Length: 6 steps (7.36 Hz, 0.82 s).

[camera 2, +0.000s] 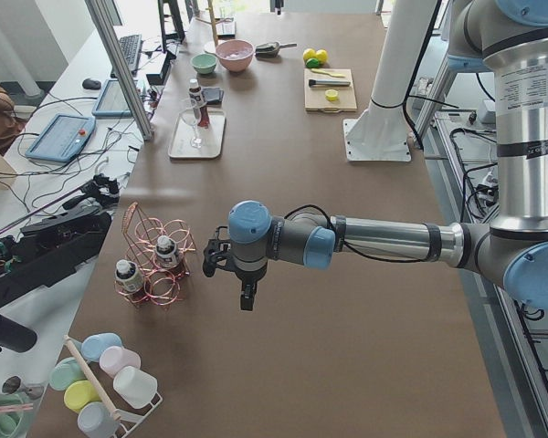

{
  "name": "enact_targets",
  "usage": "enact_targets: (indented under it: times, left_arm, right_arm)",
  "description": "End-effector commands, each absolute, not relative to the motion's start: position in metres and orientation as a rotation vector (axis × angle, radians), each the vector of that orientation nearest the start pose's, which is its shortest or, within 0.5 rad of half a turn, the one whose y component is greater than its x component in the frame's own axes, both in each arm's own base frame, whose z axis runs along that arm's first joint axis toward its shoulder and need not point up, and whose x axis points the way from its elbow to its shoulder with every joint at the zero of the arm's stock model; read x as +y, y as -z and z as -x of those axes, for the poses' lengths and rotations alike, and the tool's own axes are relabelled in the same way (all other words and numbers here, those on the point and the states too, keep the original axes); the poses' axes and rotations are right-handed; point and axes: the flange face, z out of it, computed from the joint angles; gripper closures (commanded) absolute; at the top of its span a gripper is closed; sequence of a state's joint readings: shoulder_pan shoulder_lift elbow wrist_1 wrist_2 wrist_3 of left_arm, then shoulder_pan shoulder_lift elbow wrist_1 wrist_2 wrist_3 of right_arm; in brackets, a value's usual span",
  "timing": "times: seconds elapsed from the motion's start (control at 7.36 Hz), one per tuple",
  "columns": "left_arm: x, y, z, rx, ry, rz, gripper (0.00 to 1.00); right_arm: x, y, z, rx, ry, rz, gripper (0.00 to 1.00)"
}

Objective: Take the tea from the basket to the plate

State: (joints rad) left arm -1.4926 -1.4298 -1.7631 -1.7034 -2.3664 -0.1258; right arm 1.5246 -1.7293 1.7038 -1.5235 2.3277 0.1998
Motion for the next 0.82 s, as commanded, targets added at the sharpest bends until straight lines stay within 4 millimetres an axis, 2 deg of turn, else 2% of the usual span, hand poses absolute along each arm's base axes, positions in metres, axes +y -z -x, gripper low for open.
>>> enact_targets:
  times: [0.0, 0.68]
  left_arm:
    - [-0.446, -0.614, 0.028, 0.804, -0.025, -0.091, 0.02]
    - [-0.445, -0.618, 0.028, 0.803, -0.022, -0.081, 0.02]
  right_arm:
    - [-0.430, -0.660, -0.052, -0.738, -0.135, 0.055, 0.00]
    - [-0.413, -0.672, -0.058, -0.736, -0.149, 0.066, 0.00]
